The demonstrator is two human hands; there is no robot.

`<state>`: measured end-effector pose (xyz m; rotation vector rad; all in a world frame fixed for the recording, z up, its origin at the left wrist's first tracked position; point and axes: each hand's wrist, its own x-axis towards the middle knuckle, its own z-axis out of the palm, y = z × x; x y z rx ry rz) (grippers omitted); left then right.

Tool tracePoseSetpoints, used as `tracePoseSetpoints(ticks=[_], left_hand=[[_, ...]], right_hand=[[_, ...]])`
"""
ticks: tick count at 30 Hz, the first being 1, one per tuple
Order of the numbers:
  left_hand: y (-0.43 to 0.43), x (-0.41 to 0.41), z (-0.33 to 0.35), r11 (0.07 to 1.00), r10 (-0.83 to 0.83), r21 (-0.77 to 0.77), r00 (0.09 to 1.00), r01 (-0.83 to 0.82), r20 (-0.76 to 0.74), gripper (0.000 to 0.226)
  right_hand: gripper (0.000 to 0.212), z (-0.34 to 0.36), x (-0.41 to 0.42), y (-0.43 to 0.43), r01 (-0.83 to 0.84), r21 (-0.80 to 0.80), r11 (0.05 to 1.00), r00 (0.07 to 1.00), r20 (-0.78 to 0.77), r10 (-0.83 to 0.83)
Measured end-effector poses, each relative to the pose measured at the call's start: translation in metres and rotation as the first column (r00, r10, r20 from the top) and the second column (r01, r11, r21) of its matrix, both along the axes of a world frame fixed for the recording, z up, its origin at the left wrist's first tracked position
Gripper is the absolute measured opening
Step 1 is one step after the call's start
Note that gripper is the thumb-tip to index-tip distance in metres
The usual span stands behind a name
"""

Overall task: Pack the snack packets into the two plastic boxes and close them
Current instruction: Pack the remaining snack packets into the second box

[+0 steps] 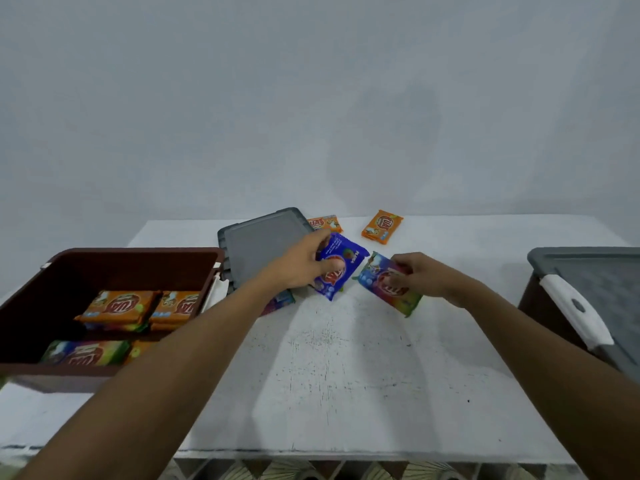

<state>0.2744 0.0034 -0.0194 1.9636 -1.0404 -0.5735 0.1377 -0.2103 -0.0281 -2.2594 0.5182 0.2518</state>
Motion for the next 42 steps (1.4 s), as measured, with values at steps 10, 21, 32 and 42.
tracePoseSetpoints(ticks=[10,21,32,42], left_hand=[[0.096,0.031,0.064,0.992,0.049,-0.112,0.988,-0.066,-0.146,0.02],[0.295,0.125,0.068,0.967,0.087,0.245,0.994,-0.068,-0.066,0.017],[0.311,0.167,0.013,0.879,-0.226,0.454,0.965,0.143,0.133,0.022],[0.311,0.167,0.003,0.848,-0.313,0.526,0.741,-0.063,0.594,0.037]], right_hand=[[0.022,0.054,0.032,0.081,0.024,0.257,0.966,0.969,0.231,-0.086],[0.019,0.097,0.124,0.251,-0.216,0.161,0.963,0.954,0.246,0.173],[0.041,0.044,0.176,0.333,-0.46,-0.514,0.724,0.884,-0.187,0.429],[0.034,0.027,0.162,0.335,-0.218,-0.784,0.581,0.909,0.053,0.413]])
